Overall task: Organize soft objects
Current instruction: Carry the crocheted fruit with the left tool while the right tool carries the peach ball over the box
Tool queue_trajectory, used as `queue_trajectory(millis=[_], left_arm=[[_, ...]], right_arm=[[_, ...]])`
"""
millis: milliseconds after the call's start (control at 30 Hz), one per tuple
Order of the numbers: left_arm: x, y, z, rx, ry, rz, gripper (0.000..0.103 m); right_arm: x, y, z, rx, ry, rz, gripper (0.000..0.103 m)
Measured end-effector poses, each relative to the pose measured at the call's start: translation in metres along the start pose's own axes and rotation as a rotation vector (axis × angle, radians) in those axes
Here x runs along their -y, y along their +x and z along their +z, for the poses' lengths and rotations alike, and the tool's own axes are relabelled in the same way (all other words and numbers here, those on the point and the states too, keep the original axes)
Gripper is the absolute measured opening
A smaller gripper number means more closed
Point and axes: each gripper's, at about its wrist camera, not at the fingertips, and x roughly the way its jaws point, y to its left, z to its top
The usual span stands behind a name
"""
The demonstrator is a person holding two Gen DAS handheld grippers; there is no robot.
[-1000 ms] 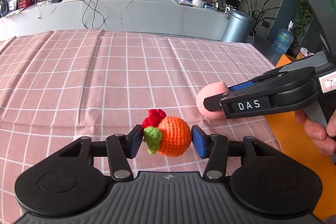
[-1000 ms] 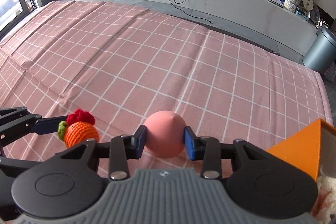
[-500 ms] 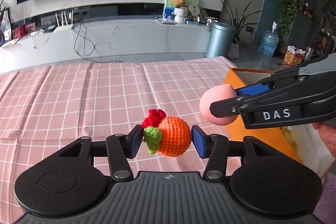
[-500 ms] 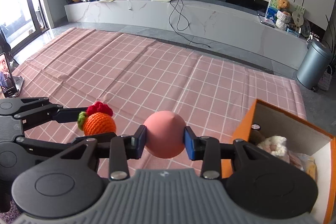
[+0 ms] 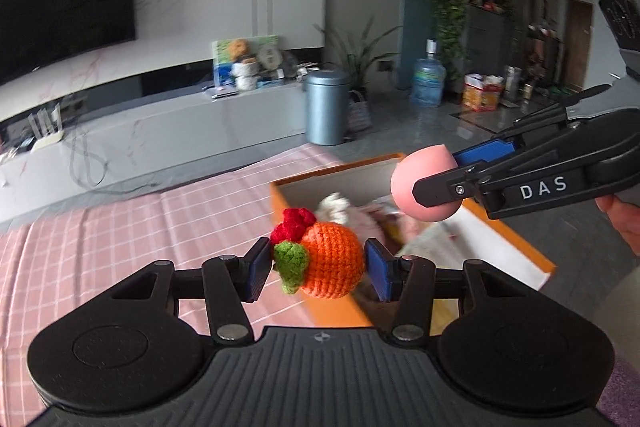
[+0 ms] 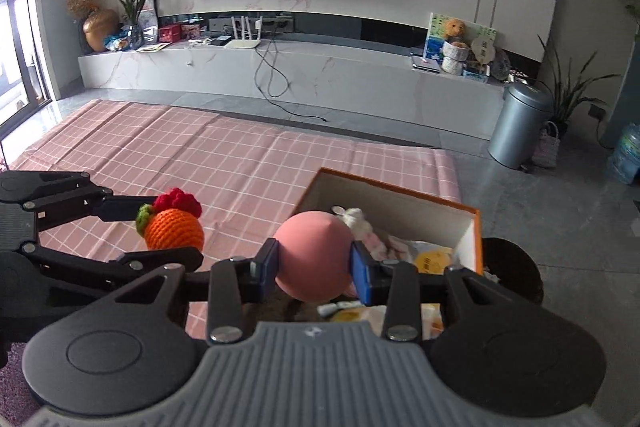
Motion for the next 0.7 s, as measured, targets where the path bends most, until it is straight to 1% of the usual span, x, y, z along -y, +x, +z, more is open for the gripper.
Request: queue_trajectory(millis=[67, 167, 267, 333, 533, 700], left_arm=[[0.013, 0.009, 0.003, -0.009, 0.021, -0.034, 0.058], [0.028, 0.026, 0.004, -0.043, 0.035, -0.082, 0.058], [0.035, 0.045, 0.001, -0.091, 0.020, -0.137, 0.058], [0.042, 0.058, -0.002, -0.126, 0.010, -0.174, 0.058], [0.050, 0.085, -0.009, -0.193, 0.055, -0.210, 0.058], [0.061, 0.100, -0.014, -0.224, 0.055, -0.226, 0.058]], right_arm=[[0.015, -0.004, -0.010, -0.021, 0.012, -0.020, 0.038], [0.032, -0.003, -0.027, -0.056, 0.034, -0.048, 0.038], [0.047, 0.006, -0.039, -0.092, 0.057, -0.058, 0.038], [0.052, 0.017, -0.046, -0.129, 0.050, -0.057, 0.038], [0.062, 0.050, -0.059, -0.237, -0.048, -0.048, 0.039], [0.064, 0.070, -0.065, -0.286, -0.097, -0.041, 0.042]])
